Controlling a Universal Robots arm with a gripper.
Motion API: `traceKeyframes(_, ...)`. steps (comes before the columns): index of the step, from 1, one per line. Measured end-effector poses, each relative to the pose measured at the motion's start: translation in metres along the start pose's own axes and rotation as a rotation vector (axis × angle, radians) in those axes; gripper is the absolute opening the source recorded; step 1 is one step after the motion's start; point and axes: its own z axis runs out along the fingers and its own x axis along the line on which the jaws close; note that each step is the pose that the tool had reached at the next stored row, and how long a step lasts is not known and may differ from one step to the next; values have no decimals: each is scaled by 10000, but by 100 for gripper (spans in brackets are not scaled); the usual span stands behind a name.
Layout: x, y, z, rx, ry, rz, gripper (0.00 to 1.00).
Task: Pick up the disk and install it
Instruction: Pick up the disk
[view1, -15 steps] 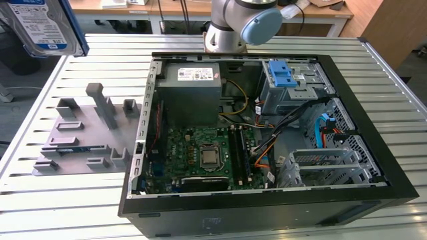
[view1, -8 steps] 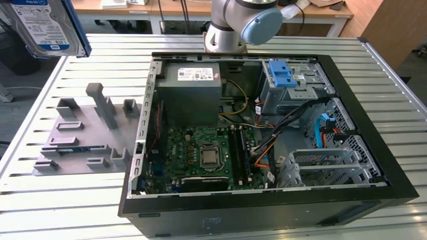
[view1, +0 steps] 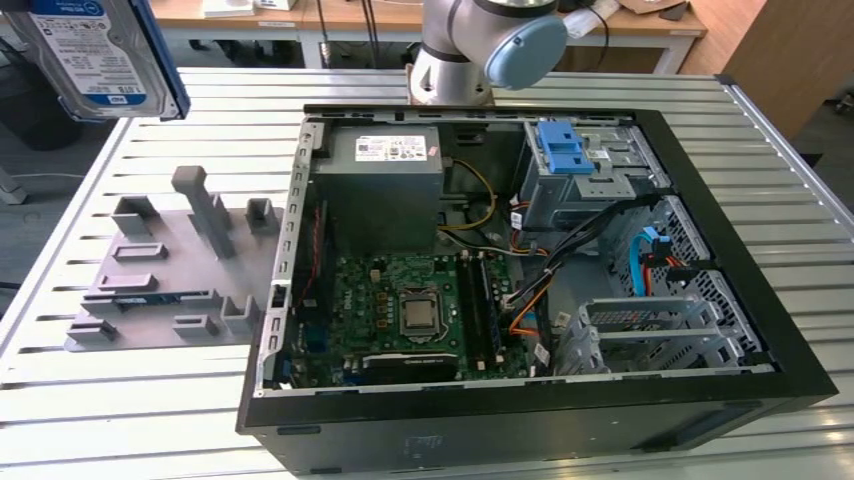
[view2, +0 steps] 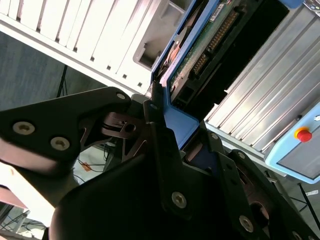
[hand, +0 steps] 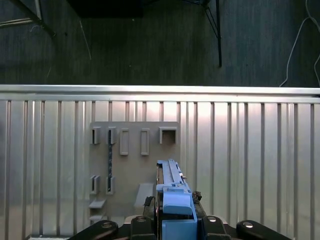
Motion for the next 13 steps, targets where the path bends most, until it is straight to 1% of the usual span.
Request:
traceKeyframes(7, 48, -58, -1, 0, 0, 0, 36)
traceKeyframes(13, 94, -122, -2, 0, 0, 0, 36)
